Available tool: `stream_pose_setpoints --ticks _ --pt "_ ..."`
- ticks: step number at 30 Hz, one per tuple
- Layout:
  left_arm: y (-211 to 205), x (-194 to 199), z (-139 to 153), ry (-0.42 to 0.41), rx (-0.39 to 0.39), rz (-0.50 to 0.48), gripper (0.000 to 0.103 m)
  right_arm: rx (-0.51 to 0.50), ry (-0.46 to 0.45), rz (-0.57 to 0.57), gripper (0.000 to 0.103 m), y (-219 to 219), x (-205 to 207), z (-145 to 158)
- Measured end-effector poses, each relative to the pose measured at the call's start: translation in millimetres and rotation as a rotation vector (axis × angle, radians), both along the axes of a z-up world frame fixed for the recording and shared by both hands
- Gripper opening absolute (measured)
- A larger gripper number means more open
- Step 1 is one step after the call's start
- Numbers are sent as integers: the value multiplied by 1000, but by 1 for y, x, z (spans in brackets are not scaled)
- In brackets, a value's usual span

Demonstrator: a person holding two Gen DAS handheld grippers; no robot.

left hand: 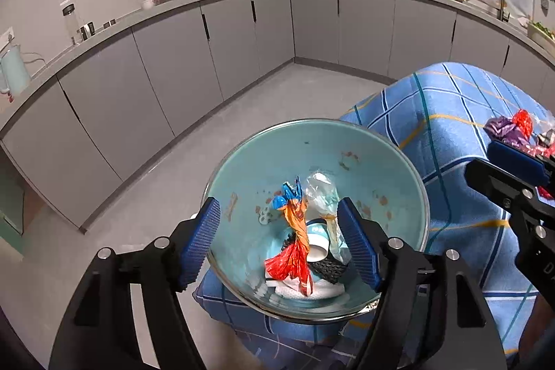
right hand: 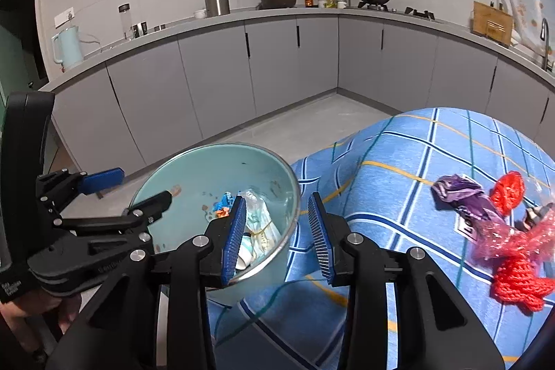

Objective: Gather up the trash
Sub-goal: 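Move both open tools back toward the remaining bags on the table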

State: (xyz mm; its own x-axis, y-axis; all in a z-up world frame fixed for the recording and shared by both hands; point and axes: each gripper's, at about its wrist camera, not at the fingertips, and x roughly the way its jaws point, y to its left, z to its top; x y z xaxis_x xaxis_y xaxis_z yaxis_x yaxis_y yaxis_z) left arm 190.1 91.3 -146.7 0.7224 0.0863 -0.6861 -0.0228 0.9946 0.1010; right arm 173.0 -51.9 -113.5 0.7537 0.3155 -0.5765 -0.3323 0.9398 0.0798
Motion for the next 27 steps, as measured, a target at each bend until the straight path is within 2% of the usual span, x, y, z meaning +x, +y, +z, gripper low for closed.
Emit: stream_pose_setpoints --ticks 5,11,27 --pt "-11 -4 3 -9 2 -17 78 1 -19 -35 42 -17 -10 7" --pt "-39 -7 5 -9 5 -80 81 -8 -32 -106 44 -53 -21 11" --pt "-147 -10 7 -26 31 -290 90 -39 -28 -409 54 -195 -54 2"
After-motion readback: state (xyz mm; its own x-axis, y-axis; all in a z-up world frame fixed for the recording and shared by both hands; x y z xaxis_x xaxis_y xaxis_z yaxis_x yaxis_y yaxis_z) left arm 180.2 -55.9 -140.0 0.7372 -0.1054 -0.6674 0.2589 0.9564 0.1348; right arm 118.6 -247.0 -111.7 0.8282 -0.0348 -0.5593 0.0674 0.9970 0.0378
